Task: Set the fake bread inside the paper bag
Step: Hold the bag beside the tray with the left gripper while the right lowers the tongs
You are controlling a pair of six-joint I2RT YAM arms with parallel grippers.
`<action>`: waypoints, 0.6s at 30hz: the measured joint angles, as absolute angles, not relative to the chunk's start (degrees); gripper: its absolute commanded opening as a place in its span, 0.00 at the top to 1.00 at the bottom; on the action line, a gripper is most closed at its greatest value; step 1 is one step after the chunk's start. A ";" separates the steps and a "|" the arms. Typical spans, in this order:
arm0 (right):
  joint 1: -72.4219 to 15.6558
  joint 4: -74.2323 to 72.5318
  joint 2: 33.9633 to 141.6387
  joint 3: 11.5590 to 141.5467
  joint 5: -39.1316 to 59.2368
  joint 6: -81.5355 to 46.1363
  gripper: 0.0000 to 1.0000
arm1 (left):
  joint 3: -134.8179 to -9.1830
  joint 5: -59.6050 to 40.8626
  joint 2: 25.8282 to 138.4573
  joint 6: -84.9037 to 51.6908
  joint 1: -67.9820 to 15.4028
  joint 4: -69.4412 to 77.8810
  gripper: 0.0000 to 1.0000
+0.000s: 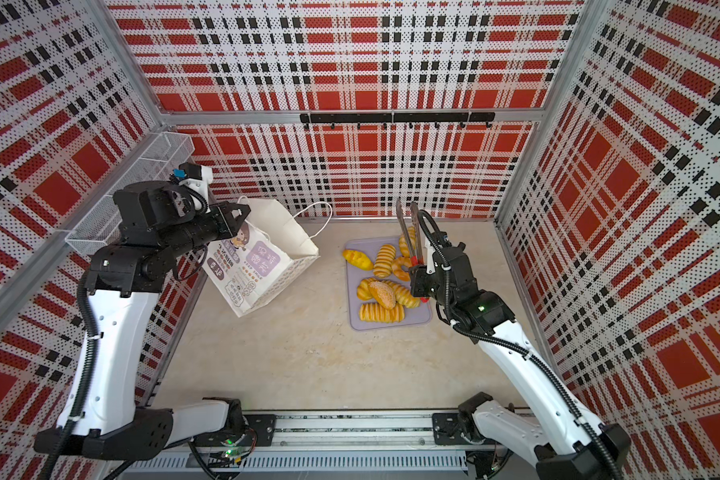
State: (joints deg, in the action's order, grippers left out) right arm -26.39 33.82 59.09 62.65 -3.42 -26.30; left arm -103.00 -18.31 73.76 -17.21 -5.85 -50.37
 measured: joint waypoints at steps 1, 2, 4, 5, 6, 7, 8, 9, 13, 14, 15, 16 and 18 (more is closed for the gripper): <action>-26.28 33.61 59.05 62.81 -3.31 -26.26 0.69 | -102.28 -17.89 74.02 -16.73 -6.11 -50.50 1.00; -26.20 33.34 59.02 62.83 -3.22 -26.22 0.69 | -101.21 -17.54 74.35 -16.19 -6.28 -50.70 1.00; -25.93 33.10 58.94 62.83 -3.03 -26.20 0.69 | -99.11 -16.62 75.55 -15.22 -6.55 -51.59 1.00; -25.71 33.10 58.92 62.83 -2.85 -26.17 0.69 | -98.30 -15.97 76.82 -14.70 -6.83 -52.49 1.00; -25.56 33.10 58.81 62.83 -2.72 -26.17 0.68 | -97.86 -15.44 78.11 -14.33 -6.96 -53.15 1.00; -25.34 33.10 58.76 62.83 -2.57 -26.17 0.68 | -97.60 -14.66 79.79 -13.82 -7.27 -53.74 1.00; -25.26 33.12 58.70 62.83 -2.52 -26.17 0.68 | -97.51 -14.15 81.45 -13.41 -7.66 -54.26 1.00; -25.12 33.15 58.63 62.83 -2.44 -26.17 0.69 | -97.47 -13.85 82.76 -13.10 -8.08 -54.68 1.00; -24.58 33.21 58.30 62.81 -2.17 -25.96 0.68 | -97.43 -13.23 85.60 -12.29 -9.65 -55.72 1.00; -24.43 33.21 58.17 62.72 -2.15 -25.89 0.68 | -97.43 -13.17 85.71 -12.16 -10.00 -55.79 1.00; -24.23 33.21 58.04 62.52 -2.13 -25.76 0.68 | -97.43 -13.06 85.80 -12.10 -10.46 -55.81 1.00; -24.05 33.26 57.84 62.28 -2.15 -25.63 0.68 | -97.45 -13.02 85.80 -12.08 -10.92 -55.81 1.00; -23.70 33.63 57.80 61.95 -2.13 -25.32 0.68 | -97.51 -13.06 86.00 -11.94 -11.88 -55.81 1.00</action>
State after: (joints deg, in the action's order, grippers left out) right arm -23.70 33.63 57.80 61.95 -2.13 -25.32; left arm -97.51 -13.06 86.00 -11.94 -11.88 -55.81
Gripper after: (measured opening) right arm 0.315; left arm 0.059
